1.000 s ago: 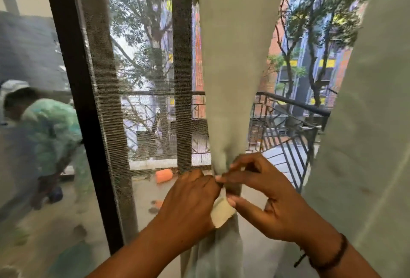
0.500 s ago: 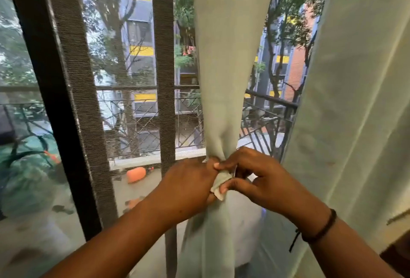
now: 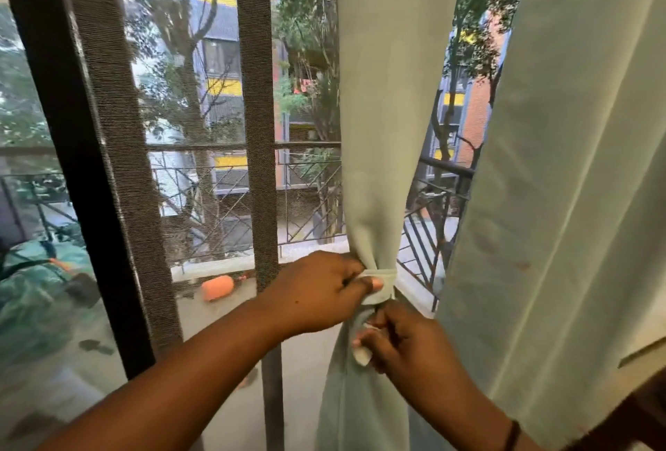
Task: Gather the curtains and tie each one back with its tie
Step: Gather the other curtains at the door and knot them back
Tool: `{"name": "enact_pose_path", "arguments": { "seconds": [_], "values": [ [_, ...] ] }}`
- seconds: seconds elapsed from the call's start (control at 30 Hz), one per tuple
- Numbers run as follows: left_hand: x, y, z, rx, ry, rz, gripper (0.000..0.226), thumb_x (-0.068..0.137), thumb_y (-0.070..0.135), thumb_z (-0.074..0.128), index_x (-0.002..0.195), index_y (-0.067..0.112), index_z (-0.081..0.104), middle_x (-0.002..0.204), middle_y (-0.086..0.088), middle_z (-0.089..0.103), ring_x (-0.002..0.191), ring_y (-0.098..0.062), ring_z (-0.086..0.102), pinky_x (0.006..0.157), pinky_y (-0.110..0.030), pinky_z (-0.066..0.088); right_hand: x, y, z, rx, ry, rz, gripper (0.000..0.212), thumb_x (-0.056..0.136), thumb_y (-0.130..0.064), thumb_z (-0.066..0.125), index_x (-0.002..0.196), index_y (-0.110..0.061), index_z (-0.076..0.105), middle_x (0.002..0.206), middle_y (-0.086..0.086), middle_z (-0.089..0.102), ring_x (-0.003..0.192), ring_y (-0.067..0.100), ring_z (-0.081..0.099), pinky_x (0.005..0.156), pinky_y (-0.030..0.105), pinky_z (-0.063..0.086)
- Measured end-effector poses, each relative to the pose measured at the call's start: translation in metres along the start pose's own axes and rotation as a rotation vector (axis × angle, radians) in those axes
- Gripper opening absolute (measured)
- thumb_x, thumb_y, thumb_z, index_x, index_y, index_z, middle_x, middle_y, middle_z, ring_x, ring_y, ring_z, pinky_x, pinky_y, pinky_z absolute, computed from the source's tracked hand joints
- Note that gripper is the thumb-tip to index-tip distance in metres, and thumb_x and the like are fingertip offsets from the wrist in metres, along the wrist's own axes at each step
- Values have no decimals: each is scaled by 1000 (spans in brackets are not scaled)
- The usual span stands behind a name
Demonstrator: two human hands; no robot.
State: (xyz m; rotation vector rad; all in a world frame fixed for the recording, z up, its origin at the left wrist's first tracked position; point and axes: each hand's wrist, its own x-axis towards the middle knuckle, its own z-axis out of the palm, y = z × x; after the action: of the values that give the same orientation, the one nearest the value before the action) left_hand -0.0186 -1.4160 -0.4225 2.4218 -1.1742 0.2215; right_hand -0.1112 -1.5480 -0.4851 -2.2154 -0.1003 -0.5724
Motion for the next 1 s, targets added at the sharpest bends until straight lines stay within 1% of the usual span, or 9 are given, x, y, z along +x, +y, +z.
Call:
{"name": "enact_pose_path", "arguments": {
  "seconds": [0.1,0.2,0.3,0.37,0.47,0.63,0.77,0.87,1.0],
  "values": [
    [9,-2,5,-217,-44,-53,40,93,43,51,59,21,52,58,1,50,54,-10,46,56,-28,34,7,10,4,293,86,129,10,80,-40,64,76,-41,55,74,-8,69,63,11,66,64,29,56],
    [7,-2,6,-385,-233,-59,31,88,49,55,84,20,65,82,-4,62,73,-16,56,71,-36,45,16,23,-3,603,117,264,29,89,-2,59,88,-25,41,84,10,66,72,23,67,64,36,57],
    [2,8,16,-247,-300,13,54,78,64,55,113,24,60,109,-9,56,96,-21,53,85,-39,46,27,34,-11,681,75,331,37,87,6,59,93,-23,37,96,23,66,79,28,67,63,32,54],
    [-3,14,24,-87,-300,-37,56,77,68,55,125,42,48,123,4,40,113,-15,37,97,-32,37,36,41,-11,794,91,386,35,84,5,62,95,-20,40,98,29,65,84,35,67,65,37,55],
    [-9,22,34,42,-260,-117,59,73,73,54,125,52,36,117,15,22,117,-14,20,99,-33,31,47,52,-11,991,54,541,21,83,-1,63,99,-12,54,98,24,66,89,34,66,63,32,53],
    [-12,26,41,97,-120,-109,56,75,75,49,126,52,42,113,15,25,112,-13,23,98,-33,34,56,72,-20,1273,-333,501,52,77,-6,70,127,-4,57,125,21,60,121,37,53,102,45,43],
    [-22,22,52,16,34,-85,49,80,75,34,120,53,50,112,16,36,108,-10,32,92,-30,35,69,82,-39,1143,-583,393,54,77,-1,66,128,2,52,128,24,57,120,39,53,101,47,45],
    [-25,20,59,-82,257,-127,51,84,68,26,104,43,65,103,21,48,104,-1,36,85,-22,33,80,73,-32,923,-472,398,57,73,-7,71,125,2,49,116,25,64,103,38,63,94,50,50],
    [-30,13,60,-250,574,-281,43,82,61,34,94,41,70,100,36,54,107,8,41,87,-4,29,75,50,-8,767,-84,385,43,73,-6,78,105,-9,48,78,11,73,62,24,68,61,33,57]
  ]
}}
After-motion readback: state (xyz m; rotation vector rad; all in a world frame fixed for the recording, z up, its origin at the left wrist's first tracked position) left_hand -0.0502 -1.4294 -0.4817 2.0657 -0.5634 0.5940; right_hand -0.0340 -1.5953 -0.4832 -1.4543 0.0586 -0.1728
